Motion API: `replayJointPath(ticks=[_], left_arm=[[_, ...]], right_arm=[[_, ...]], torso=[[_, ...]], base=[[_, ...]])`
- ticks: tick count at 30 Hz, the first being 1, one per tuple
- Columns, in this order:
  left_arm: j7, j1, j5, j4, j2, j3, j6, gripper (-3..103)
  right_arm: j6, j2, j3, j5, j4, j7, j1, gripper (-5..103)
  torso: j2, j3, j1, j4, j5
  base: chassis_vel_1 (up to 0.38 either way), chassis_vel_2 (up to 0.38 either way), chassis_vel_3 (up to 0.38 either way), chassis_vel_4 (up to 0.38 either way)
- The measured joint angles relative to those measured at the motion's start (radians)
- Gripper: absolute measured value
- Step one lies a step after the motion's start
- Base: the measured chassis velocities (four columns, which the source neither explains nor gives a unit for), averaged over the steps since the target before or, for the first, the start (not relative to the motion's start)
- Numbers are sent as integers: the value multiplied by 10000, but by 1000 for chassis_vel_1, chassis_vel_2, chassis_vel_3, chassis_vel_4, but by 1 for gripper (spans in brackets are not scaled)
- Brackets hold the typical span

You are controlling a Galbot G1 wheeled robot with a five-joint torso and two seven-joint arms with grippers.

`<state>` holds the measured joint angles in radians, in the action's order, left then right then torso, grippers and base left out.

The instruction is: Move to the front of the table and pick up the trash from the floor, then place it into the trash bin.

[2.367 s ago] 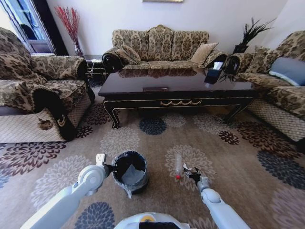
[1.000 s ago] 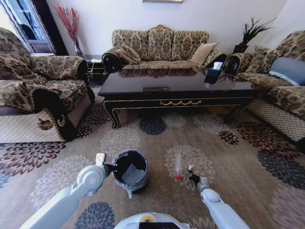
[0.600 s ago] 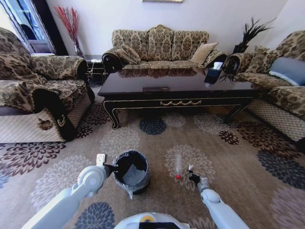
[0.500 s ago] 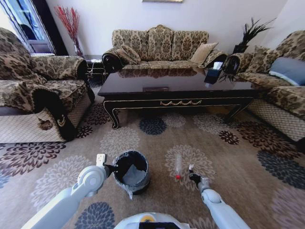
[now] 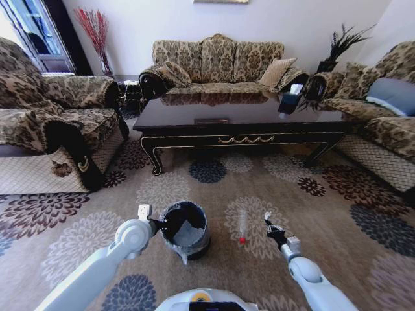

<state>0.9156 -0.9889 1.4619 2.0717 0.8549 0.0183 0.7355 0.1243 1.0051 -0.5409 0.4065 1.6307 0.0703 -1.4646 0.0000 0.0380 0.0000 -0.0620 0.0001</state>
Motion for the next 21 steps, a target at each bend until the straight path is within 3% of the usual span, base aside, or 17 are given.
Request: replayJointPath(ticks=[2, 7, 21], left_arm=[[81, 463, 32, -222, 270, -416, 0, 2], [110, 1337, 31, -661, 549, -1122, 0, 2], [457, 3408, 229, -1640, 1648, -3231, 0, 2]], right_arm=[[-31, -12, -415, 0, 1362, 0, -703, 0], [-128, 89, -887, -122, 2936, -1, -1611, 0], [-6, 378, -1330, -736, 5368, 373, -2938, 0]], torso=[[0, 0, 0, -1, -2], [0, 0, 0, -3, 2], [0, 0, 0, -1, 0]], base=[[0, 0, 0, 0], [0, 0, 0, 0], [0, 0, 0, 0]])
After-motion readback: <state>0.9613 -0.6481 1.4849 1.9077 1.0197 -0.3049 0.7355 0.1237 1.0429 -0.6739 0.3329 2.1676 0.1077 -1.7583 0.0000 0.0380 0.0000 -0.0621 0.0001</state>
